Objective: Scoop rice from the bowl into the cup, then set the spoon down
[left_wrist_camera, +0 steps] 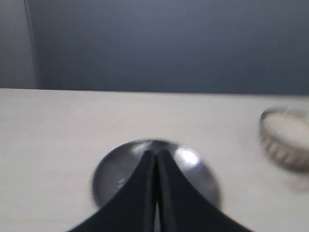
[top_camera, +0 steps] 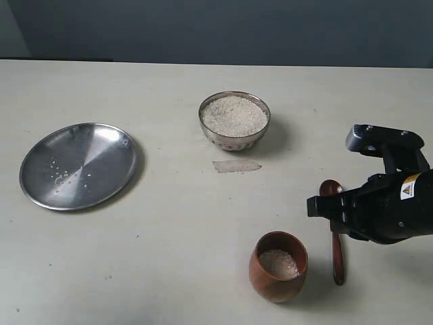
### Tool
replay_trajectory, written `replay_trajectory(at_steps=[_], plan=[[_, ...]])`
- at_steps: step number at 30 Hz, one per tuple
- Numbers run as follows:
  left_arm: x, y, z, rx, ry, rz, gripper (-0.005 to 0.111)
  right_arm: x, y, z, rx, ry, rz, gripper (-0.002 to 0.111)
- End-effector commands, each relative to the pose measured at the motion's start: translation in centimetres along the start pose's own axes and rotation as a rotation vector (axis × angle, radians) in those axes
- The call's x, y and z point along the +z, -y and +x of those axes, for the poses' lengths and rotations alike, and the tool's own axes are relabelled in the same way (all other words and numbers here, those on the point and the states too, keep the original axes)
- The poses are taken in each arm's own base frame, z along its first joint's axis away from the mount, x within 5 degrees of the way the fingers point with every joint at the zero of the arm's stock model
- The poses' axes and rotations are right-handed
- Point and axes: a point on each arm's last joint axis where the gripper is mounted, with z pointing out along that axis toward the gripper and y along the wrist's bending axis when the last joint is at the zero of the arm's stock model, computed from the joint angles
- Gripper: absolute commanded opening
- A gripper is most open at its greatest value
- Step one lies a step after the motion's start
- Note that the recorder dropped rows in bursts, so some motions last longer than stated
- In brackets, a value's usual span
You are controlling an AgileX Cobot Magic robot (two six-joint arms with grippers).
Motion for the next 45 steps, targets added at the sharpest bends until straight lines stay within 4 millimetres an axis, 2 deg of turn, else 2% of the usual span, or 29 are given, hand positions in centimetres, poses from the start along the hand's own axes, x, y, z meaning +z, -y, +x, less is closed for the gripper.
replay_trajectory(at_steps=[1,4,11,13,18,24,29,36,40,45], plan=[[-0.1,0.3,-1.5,-0.391,0.172,0.068,0.000,0.0,-0.1,-0.1,-0.004,0.009,-0.005,-0.001],[-0.3,0.4,-2.1,-0.470,0.190,0.087,0.000,0.0,-0.1,-0.1,-0.002,0.007,-0.005,-0.001],[-1.6,1.0,-5.4,-0.451,0.255,0.134,0.000,0.0,-0.1,-0.1,-0.002,0.005,-0.005,-0.001],[-1.4,1.3,-5.9,-0.435,0.216,0.135,0.000,0.0,-0.1,-0.1,-0.002,0.005,-0.005,-0.001],[0.0,1.8,-7.0,-0.399,0.062,0.118,0.000,0.0,-0.1,-0.1,-0.002,0.005,-0.005,-0.001],[3.5,2.3,-8.2,-0.365,-0.174,0.089,0.000,0.0,-0.1,-0.1,-0.002,0.001,-0.004,-0.001],[6.3,2.4,-8.0,-0.271,-0.335,0.078,0.000,0.0,-0.1,0.0,-0.002,-0.005,-0.003,-0.001],[9.0,2.3,-5.3,-0.221,-0.584,0.062,0.000,0.0,-0.1,0.0,-0.008,-0.010,-0.001,-0.001],[9.6,2.3,-4.4,-0.225,-0.659,0.057,0.000,0.0,-0.1,0.0,-0.010,-0.010,-0.001,-0.001],[9.7,2.3,-4.3,-0.223,-0.666,0.056,0.000,0.0,0.0,0.0,-0.017,-0.012,0.002,-0.001]])
